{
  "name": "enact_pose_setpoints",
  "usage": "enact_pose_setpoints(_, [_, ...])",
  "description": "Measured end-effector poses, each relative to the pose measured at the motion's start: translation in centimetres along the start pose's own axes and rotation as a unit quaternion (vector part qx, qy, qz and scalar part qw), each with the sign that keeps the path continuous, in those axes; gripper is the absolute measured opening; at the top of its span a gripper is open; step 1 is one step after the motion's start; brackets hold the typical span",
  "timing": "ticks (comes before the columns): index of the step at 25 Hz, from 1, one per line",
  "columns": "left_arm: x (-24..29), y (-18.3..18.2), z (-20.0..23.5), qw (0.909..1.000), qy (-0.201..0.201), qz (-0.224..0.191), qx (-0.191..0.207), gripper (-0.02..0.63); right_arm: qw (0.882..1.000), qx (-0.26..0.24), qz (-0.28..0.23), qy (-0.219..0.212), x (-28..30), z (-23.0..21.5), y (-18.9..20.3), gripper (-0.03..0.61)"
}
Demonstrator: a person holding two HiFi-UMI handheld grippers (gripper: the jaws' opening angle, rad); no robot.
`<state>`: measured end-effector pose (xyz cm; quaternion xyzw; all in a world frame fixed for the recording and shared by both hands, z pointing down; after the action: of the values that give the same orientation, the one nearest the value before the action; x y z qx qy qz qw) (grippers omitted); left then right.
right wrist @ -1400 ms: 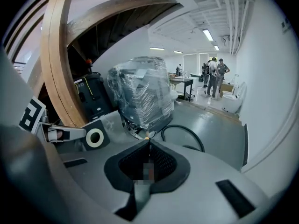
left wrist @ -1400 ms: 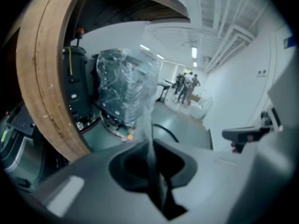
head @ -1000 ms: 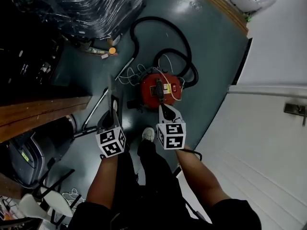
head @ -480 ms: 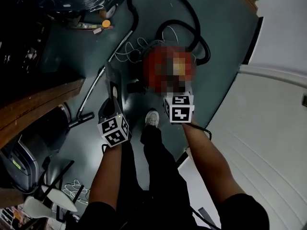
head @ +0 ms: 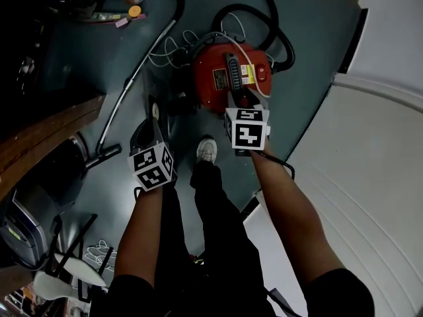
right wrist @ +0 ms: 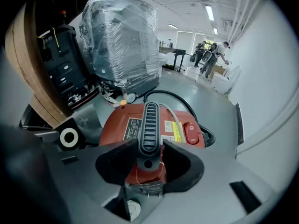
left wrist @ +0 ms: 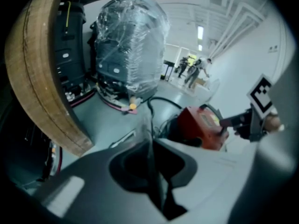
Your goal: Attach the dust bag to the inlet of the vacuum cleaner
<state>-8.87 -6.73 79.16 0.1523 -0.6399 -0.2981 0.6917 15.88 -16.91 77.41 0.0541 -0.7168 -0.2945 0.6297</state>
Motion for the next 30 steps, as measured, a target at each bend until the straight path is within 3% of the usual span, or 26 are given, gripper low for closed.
enact_pose_setpoints(16, [3.0, 2.2, -1.4, 0.9993, -0.009, 0.035, -0.012, 0.026, 0.999, -0.017, 0.046, -0.014, 0.3, 0.2, -0.2, 0.141])
enact_pose_setpoints(30, [3.7, 2.8, -3.4, 0.9984, 0.014, 0.054, -0.001, 0.026, 0.998, -0.030, 0.047, -0.008, 0.3, 0.2, -0.3, 0.142])
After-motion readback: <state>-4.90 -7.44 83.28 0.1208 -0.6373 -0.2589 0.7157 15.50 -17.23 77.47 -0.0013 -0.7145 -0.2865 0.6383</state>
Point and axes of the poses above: the fingertips, and each gripper's own axes: x forward along the fingers, z to its left, y out of its underside, the point moved 6 cm from there along -x, backward along the fingers, and after that the axes turned 4 degrees about -y, right-handed, at the moved point
